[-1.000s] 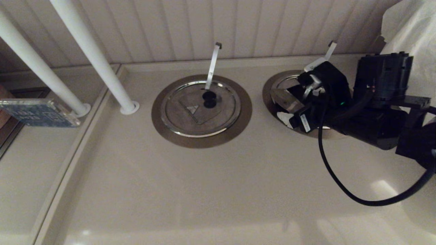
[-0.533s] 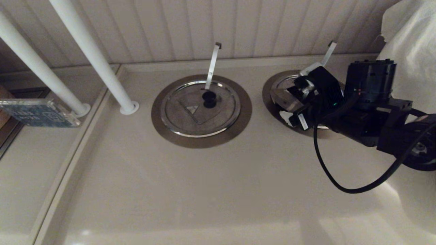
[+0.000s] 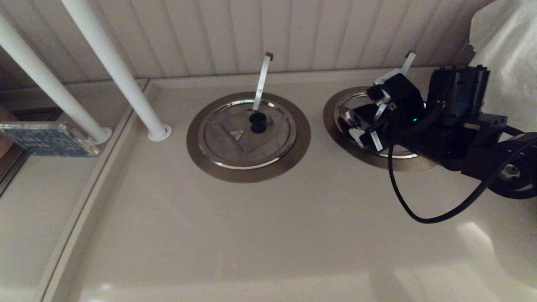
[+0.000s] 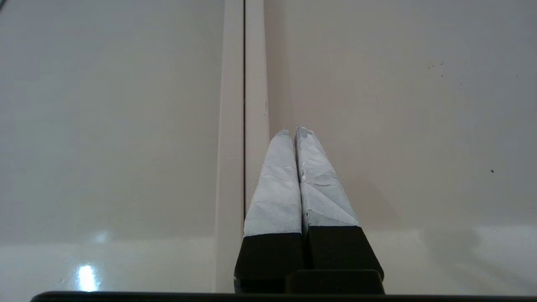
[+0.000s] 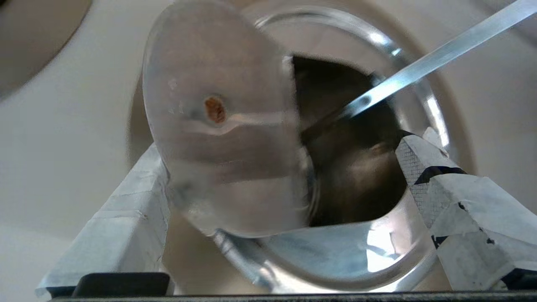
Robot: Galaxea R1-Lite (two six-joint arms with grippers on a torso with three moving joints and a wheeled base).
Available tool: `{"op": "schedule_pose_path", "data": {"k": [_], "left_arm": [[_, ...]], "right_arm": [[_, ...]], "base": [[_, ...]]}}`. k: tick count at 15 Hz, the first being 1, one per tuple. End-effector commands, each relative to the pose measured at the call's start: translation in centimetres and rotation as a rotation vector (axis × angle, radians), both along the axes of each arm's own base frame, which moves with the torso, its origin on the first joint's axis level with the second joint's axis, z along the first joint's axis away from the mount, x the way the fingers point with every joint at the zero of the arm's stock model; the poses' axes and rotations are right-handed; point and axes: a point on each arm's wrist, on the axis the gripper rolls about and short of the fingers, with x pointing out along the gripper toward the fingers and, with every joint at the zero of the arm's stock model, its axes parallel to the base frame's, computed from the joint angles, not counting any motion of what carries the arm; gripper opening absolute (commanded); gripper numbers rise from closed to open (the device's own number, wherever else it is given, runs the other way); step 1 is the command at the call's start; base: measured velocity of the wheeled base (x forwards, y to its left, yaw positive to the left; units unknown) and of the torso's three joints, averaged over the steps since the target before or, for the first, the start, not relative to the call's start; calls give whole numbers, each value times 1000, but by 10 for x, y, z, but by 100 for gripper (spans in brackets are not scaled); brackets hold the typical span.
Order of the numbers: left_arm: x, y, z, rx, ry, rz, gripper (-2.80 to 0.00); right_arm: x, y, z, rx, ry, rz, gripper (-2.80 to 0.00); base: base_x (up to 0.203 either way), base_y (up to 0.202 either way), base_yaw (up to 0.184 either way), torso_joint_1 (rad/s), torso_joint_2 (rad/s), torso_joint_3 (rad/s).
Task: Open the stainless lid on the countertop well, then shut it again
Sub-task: Close the lid
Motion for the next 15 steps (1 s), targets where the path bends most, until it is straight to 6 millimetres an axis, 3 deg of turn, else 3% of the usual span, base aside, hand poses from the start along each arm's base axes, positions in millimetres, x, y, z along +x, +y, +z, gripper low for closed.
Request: {"op": "schedule_pose_path", "data": {"k": [1, 7, 11, 15], "left_arm": [[0, 0, 0, 0, -2, 0, -280], [0, 0, 0, 0, -1, 0, -280], [0, 0, 0, 0, -2, 0, -280], [0, 0, 0, 1, -1, 0, -280]], "right_arm": [[6, -10, 5, 3, -20, -38, 0], [18, -39, 24, 27, -84, -126, 0], [41, -72, 32, 35, -123, -225, 0], [30, -76, 51, 107, -178, -223, 0]], "base": [[0, 0, 0, 0, 0, 0], [0, 0, 0, 0, 0, 0], [0, 0, 0, 0, 0, 0], [0, 0, 0, 0, 0, 0]]}}
